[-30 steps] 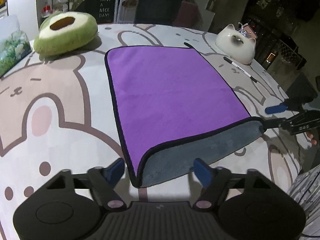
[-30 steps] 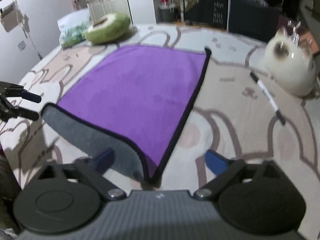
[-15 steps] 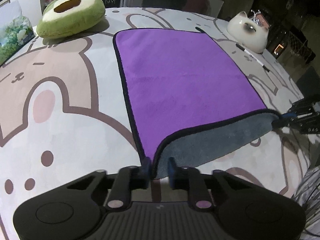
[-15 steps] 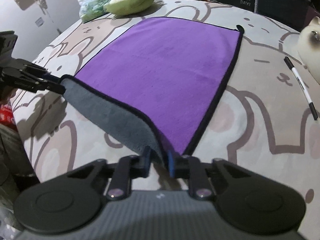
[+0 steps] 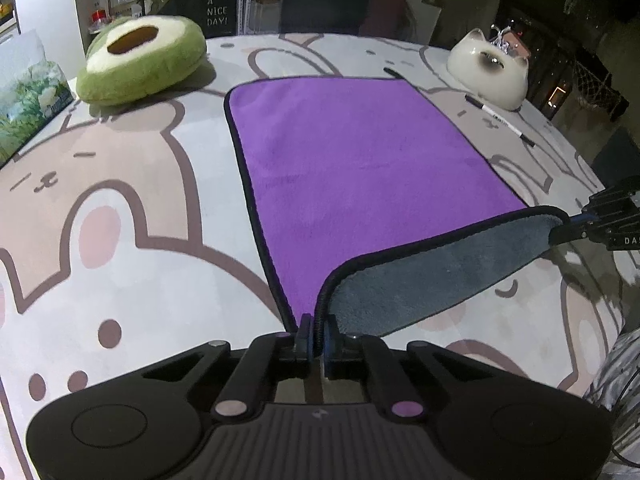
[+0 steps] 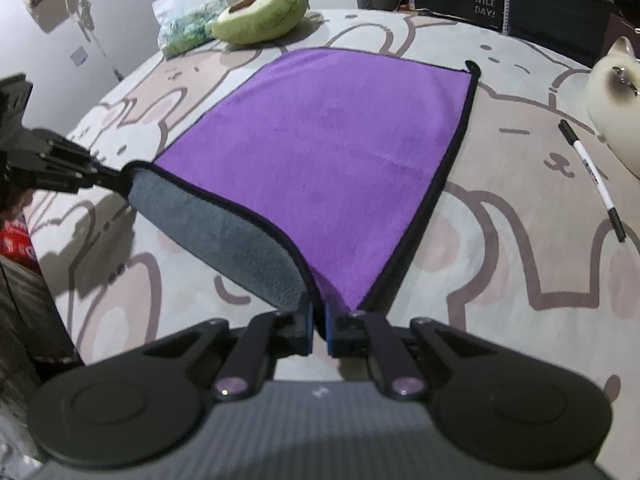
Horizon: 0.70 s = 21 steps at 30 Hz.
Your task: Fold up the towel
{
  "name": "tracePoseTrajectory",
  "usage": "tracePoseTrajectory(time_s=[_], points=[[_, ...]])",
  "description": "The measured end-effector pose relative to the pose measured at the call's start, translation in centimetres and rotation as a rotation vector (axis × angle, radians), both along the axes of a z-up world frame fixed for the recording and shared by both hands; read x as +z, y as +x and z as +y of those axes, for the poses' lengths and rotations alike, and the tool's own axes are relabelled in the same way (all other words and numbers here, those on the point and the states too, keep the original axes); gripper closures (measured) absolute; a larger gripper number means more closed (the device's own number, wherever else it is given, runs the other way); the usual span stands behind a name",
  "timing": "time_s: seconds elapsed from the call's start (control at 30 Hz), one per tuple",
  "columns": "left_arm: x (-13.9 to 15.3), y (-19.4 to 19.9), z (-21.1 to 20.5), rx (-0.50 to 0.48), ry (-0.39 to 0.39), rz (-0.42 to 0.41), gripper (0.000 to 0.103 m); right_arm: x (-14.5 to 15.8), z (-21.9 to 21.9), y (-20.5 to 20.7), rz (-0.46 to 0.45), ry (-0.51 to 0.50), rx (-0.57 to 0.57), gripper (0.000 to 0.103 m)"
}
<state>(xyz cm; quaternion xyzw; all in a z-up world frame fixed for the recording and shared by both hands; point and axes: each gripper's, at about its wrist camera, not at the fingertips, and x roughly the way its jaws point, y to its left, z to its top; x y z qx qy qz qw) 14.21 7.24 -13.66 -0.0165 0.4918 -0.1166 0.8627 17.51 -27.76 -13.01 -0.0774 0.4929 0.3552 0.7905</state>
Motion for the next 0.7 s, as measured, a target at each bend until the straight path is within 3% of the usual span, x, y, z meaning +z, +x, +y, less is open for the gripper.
tracePoseTrajectory(time_s=[0.3,0.7], points=[[3.2,1.1,-0.4,-0.009,-0.037,-0.091,0.099,3.2,0.0,1.1,-0.034,0.059,-0.027,0.097],[8.6,6.9,1.6,0.043,-0.028,-0.251,0.099,9.1,0.8,6.9,-0.196,0.101,-0.062,0.097]])
